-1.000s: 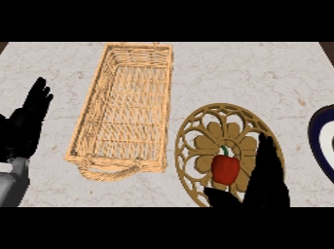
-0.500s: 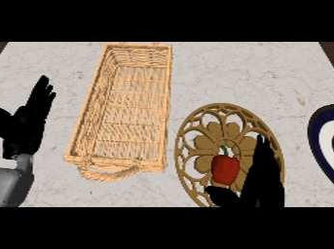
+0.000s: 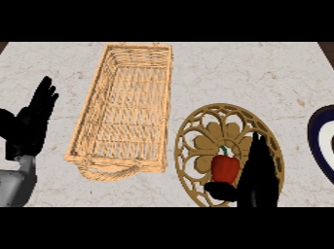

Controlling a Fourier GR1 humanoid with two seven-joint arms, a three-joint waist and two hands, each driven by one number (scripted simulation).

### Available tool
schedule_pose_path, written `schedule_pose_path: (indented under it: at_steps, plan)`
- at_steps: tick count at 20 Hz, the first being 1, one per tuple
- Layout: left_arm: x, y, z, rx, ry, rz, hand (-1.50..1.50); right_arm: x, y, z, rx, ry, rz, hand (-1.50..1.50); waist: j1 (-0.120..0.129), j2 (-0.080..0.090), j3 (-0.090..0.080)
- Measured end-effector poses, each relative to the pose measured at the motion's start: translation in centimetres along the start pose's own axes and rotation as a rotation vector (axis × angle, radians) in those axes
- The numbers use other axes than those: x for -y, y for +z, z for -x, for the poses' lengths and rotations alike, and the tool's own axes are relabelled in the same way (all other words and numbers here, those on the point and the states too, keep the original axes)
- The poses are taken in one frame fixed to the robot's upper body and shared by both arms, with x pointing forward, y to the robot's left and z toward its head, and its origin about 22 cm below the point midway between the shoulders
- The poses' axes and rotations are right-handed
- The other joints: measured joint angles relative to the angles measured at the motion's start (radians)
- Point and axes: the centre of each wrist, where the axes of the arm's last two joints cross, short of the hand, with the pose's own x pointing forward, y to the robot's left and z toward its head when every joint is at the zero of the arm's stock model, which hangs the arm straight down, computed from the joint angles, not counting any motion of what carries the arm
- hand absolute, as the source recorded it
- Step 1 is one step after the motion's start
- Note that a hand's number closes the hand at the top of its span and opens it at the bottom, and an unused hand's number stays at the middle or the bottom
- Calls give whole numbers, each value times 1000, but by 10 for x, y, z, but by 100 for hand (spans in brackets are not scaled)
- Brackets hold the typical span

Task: Pick the bell pepper from the placemat and place it in the basket

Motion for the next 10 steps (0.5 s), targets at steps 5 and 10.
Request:
schedule_pose_path:
  at_steps: [5, 10]
  plan:
    - [-2, 1, -7, 0, -4, -4, 0, -4, -4, 2, -11, -11, -16, -150, -1, -5, -3]
    - [-8, 0, -2, 6, -5, -1, 0, -7, -9, 4, -15, -34, -90, 150, -3, -10, -8]
